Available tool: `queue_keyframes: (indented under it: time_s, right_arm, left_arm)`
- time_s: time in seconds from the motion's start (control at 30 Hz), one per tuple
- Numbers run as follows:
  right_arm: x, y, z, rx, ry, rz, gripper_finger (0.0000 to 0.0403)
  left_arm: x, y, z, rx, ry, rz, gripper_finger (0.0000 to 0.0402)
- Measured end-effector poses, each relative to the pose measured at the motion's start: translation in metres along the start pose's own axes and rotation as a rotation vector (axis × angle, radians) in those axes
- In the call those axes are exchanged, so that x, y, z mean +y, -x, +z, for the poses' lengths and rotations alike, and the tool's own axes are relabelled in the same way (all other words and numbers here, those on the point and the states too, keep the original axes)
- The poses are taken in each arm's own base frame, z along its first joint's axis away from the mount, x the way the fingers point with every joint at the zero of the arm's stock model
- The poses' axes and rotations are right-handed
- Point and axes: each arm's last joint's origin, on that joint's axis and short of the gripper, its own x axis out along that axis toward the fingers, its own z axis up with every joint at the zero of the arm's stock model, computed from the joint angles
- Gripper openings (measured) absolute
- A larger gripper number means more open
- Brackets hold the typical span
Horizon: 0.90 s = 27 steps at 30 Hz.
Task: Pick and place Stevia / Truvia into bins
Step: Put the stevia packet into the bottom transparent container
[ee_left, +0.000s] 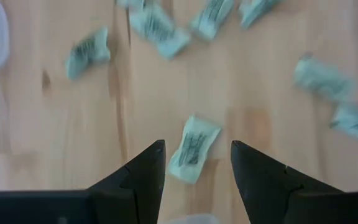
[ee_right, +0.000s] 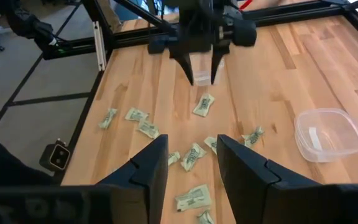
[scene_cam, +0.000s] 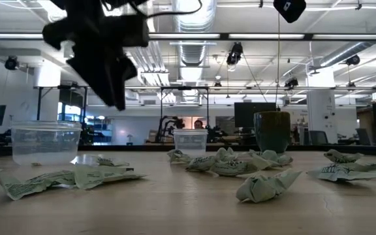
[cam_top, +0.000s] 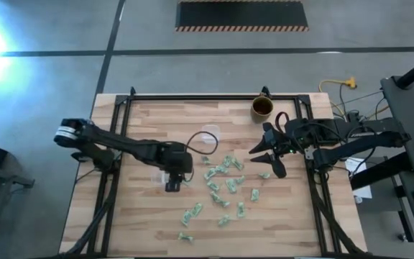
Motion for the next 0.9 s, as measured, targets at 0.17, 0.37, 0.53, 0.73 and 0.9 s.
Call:
queue_keyframes:
  time_s: [0.17, 0.37, 0.53, 0.73, 0.9]
  right_arm:
    - [0.000, -0.001, 0.000, 0.004, 0.001, -0.001, 0.0123]
    - [0.000, -0.001, -0.001, 0.005, 0.001, -0.004, 0.0121]
    - [0.000, -0.001, -0.001, 0.005, -0.001, -0.003, 0.0123]
    - [0.000, -0.001, -0.001, 0.005, -0.003, -0.004, 0.0115]
    - [-0.001, -0.002, -0.002, 0.012, -0.003, -0.005, 0.0110]
  left_arm:
    - [0.000, -0.025, -0.004, 0.108, -0.003, 0.013, 0.0166]
    - [-0.001, -0.036, 0.000, 0.130, -0.009, 0.014, 0.0166]
    - [-0.001, -0.044, 0.000, 0.132, -0.037, 0.009, 0.0166]
    - [-0.001, -0.052, -0.001, 0.149, -0.063, 0.009, 0.0166]
    - [-0.002, -0.058, -0.002, 0.169, -0.101, 0.006, 0.0166]
